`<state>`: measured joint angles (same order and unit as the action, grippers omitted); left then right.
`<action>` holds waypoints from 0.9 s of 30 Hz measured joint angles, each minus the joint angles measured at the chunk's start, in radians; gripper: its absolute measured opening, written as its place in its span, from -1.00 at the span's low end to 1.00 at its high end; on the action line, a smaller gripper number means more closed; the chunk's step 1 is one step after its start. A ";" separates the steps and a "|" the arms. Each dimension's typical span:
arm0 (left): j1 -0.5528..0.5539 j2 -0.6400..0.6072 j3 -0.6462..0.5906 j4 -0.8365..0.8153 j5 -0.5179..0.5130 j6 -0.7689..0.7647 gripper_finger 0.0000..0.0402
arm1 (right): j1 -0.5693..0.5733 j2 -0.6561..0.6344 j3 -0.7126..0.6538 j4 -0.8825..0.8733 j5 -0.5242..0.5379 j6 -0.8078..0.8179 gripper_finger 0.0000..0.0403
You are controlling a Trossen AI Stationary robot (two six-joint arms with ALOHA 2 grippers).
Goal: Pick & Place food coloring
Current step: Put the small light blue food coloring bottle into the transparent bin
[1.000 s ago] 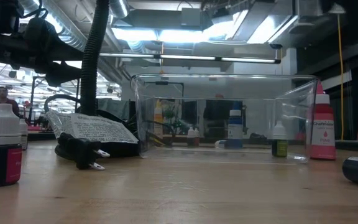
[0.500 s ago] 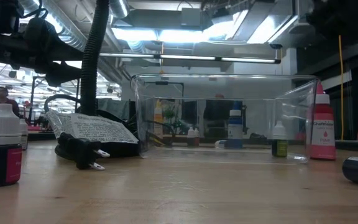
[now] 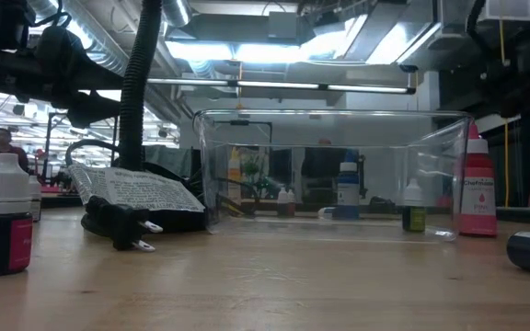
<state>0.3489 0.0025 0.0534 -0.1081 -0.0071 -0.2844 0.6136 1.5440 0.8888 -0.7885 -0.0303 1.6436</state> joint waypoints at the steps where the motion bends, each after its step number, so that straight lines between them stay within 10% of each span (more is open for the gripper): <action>1: 0.000 0.000 0.000 0.000 0.000 0.000 0.60 | 0.003 0.006 -0.005 0.017 0.000 0.000 0.48; 11: 0.000 0.000 0.000 0.000 0.000 0.000 0.60 | 0.009 0.026 -0.043 0.064 -0.009 -0.001 0.44; 27: 0.000 0.000 0.000 0.000 0.000 0.000 0.60 | 0.013 0.026 -0.031 0.064 -0.019 -0.017 -0.37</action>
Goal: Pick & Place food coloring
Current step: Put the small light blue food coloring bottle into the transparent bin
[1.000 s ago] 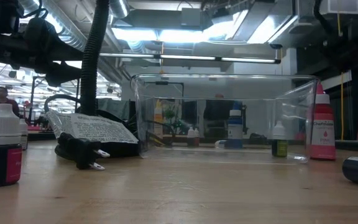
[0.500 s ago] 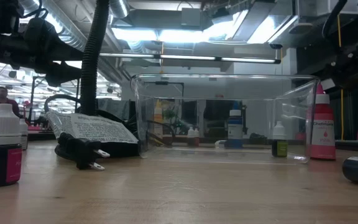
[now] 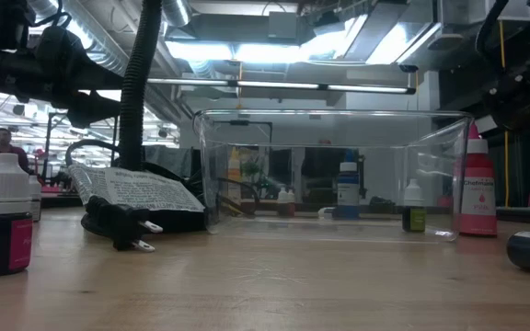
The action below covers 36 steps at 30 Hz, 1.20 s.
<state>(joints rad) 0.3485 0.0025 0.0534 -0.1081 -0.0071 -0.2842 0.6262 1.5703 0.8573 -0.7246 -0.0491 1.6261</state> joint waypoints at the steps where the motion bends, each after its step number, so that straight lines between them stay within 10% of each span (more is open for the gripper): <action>1: 0.000 0.000 0.000 0.000 0.000 0.000 0.60 | 0.000 0.000 0.003 0.000 0.001 -0.006 -0.41; 20: 0.000 0.000 0.000 0.000 0.000 0.000 0.60 | 0.000 -0.015 0.052 -0.052 0.022 -0.016 -0.61; 36: 0.000 0.000 0.000 0.000 0.000 0.000 0.60 | -0.089 -0.041 0.451 -0.511 0.022 -0.326 -0.61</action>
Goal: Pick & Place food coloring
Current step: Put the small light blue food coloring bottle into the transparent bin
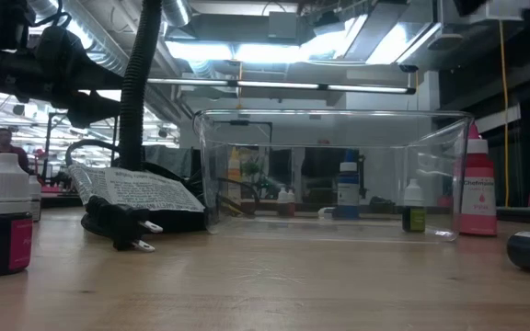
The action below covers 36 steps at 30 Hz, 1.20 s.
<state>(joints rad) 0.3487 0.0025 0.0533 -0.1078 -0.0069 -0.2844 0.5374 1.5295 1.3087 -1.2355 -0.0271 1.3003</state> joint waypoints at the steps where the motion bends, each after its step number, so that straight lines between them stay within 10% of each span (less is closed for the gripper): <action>1: 0.000 0.000 0.000 0.000 0.000 0.000 0.60 | -0.017 0.000 0.022 -0.016 0.000 -0.026 -0.61; 21: 0.000 0.000 0.000 0.000 0.000 0.000 0.60 | -0.312 0.276 0.365 -0.062 0.007 -0.584 -0.63; 36: 0.000 0.000 0.000 0.000 0.000 0.000 0.60 | -0.325 0.398 0.318 0.006 -0.001 -0.737 -0.62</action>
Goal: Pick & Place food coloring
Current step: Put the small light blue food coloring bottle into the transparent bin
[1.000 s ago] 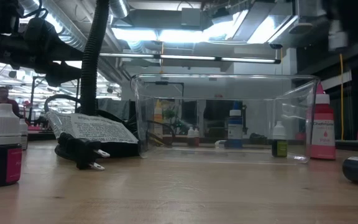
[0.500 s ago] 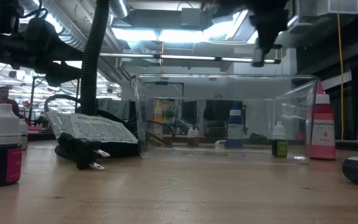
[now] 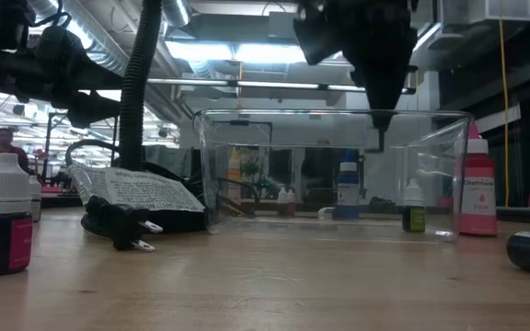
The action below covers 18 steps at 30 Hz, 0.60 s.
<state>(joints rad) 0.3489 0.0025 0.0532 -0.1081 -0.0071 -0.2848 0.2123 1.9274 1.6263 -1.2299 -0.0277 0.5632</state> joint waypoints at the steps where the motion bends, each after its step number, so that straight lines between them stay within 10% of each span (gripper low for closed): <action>1: 0.000 0.000 0.000 0.000 0.000 0.000 0.60 | 0.000 0.000 -0.016 0.015 0.000 0.000 -0.62; 18: 0.000 0.000 0.000 0.000 0.000 0.000 0.60 | 0.034 0.000 -0.148 0.160 -0.011 0.008 -0.62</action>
<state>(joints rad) 0.3485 0.0025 0.0532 -0.1081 -0.0071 -0.2844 0.2458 1.9278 1.4782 -1.0700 -0.0391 0.5716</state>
